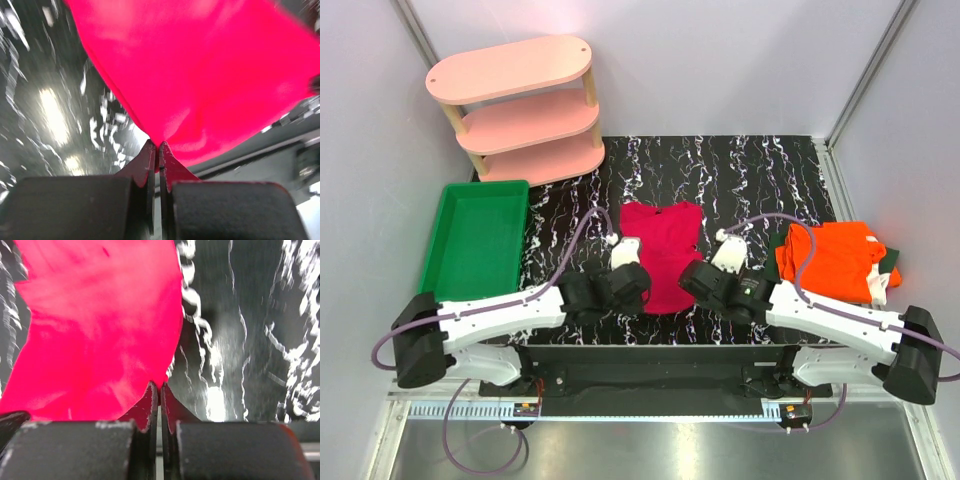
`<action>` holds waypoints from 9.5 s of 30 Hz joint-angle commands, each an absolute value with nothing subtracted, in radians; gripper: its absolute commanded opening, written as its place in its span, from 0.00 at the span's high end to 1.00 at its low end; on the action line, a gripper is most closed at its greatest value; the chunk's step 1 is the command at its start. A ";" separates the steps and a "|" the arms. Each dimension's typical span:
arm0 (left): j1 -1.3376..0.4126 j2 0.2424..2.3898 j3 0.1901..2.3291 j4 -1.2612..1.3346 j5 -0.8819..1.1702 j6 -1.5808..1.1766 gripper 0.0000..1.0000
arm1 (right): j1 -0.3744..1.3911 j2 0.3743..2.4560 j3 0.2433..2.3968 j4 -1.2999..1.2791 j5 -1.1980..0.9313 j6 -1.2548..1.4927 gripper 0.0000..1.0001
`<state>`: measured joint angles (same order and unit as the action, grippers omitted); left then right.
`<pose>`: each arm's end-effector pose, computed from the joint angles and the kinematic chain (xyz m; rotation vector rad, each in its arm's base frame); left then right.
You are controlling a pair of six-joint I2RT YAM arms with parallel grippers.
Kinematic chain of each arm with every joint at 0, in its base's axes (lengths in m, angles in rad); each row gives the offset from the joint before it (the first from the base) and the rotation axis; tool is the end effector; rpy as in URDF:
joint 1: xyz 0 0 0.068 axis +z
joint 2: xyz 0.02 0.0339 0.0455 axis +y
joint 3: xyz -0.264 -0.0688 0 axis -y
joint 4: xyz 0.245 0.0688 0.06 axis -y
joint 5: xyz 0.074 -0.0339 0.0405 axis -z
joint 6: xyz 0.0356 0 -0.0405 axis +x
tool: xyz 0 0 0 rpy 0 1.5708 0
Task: Fold and stack the t-shirts
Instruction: Fold the long partially folded tshirt into a neat square, then smooth out wrinkles on the folded tshirt
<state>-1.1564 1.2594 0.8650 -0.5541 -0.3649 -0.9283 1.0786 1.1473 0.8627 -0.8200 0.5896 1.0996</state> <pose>0.1126 -0.2245 0.2389 0.1363 2.4845 -0.4588 0.1167 0.1758 0.2504 0.1989 2.4062 0.1679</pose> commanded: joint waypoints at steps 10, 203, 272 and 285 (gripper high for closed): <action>-0.944 1.377 1.109 -0.577 -0.522 -0.683 1.00 | 0.800 1.365 1.078 -0.609 0.719 0.718 1.00; -0.847 1.701 1.055 -0.371 -0.269 -0.770 1.00 | 0.858 1.721 1.129 -0.469 0.503 0.637 1.00; -0.790 1.764 1.022 -0.328 -0.160 -0.792 1.00 | 0.655 1.847 1.088 -0.373 0.413 0.611 1.00; -0.772 1.811 1.196 -0.385 -0.172 -0.712 0.81 | 0.655 1.724 1.109 -0.379 0.405 0.589 1.00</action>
